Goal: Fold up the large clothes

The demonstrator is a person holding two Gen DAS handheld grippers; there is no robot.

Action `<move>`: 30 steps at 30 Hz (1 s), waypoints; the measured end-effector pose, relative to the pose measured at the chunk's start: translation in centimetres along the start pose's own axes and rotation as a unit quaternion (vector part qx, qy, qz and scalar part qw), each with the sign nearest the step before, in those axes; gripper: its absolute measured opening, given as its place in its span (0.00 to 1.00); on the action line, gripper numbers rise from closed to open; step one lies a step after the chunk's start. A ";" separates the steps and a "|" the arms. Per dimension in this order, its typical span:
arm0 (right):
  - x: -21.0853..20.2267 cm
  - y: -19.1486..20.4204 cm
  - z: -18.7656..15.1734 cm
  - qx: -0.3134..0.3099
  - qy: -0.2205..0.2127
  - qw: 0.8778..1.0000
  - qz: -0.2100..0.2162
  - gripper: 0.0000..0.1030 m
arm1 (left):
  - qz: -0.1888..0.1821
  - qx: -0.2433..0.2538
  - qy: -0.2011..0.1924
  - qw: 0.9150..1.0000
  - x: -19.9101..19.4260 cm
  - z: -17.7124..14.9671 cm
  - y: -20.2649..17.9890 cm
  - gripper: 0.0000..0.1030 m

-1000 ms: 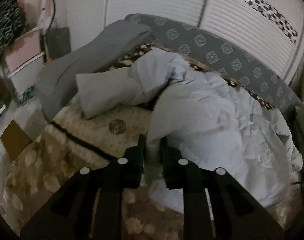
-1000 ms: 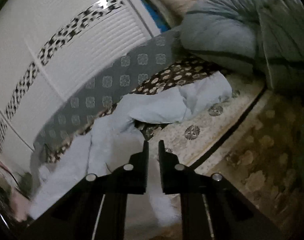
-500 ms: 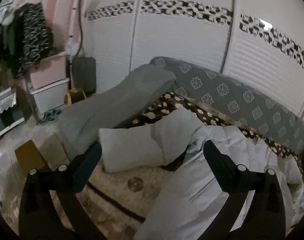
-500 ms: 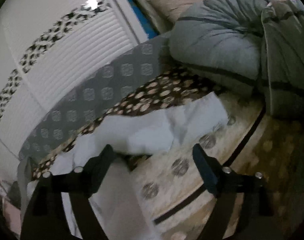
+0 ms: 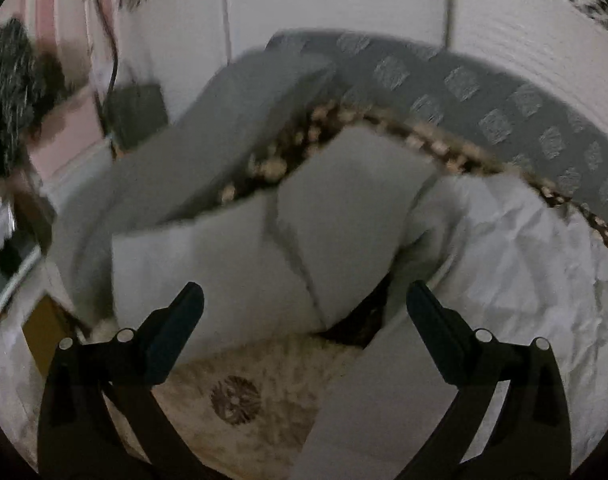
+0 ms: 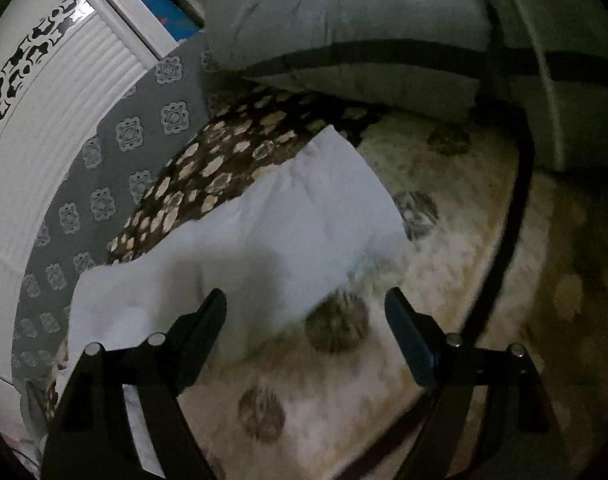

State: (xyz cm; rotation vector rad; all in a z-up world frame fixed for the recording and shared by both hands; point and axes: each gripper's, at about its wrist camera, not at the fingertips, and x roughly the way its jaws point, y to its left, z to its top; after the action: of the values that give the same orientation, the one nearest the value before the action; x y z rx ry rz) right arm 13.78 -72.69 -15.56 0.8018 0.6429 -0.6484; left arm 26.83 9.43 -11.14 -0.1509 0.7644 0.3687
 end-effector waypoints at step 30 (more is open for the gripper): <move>-10.9 22.5 -4.7 -0.281 -0.139 0.925 0.214 0.10 | -0.091 -0.092 -0.058 0.990 -3.4 1.9 -0.7 0.97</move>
State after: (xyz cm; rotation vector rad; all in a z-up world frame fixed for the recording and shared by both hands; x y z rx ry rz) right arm 22.02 -53.96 -0.39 0.2824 0.3445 -0.1481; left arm 26.11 8.36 -7.43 -0.3667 0.5968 0.2712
